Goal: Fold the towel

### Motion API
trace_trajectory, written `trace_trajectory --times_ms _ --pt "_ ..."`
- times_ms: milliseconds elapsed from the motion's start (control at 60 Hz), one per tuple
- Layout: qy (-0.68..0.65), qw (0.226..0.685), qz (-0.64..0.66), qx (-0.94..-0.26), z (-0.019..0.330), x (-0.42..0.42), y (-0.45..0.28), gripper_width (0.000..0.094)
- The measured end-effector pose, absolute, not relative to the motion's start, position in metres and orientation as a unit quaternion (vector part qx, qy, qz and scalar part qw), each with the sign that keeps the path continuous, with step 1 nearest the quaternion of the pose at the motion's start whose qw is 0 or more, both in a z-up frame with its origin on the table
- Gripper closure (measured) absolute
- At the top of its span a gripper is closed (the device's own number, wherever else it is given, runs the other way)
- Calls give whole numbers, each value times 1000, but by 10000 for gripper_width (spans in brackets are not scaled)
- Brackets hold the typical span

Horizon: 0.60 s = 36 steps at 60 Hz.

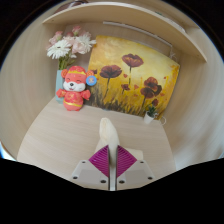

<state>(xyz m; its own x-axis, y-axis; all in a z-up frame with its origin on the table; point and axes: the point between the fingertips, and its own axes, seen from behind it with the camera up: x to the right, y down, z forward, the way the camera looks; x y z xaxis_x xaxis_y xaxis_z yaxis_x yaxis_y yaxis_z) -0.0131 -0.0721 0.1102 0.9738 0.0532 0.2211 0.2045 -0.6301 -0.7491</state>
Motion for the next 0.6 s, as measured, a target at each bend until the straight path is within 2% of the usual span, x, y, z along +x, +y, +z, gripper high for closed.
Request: trace_trajectory --times_ms 50,83,150,183,317,483,600 --pt "-62 421 -79 -902 101 10 -78 828" --pt "-56 411 -73 -907 94 30 -82 767" --pt "-46 393 -86 -914 72 71 -93 552" --pt "-40 378 -93 -920 59 89 -100 482" --pt "-39 349 -76 -933 26 118 -123 318" --pt "-15 387 -65 -920 65 129 -127 272" --pt "1 421 -47 -906 119 114 -126 250"
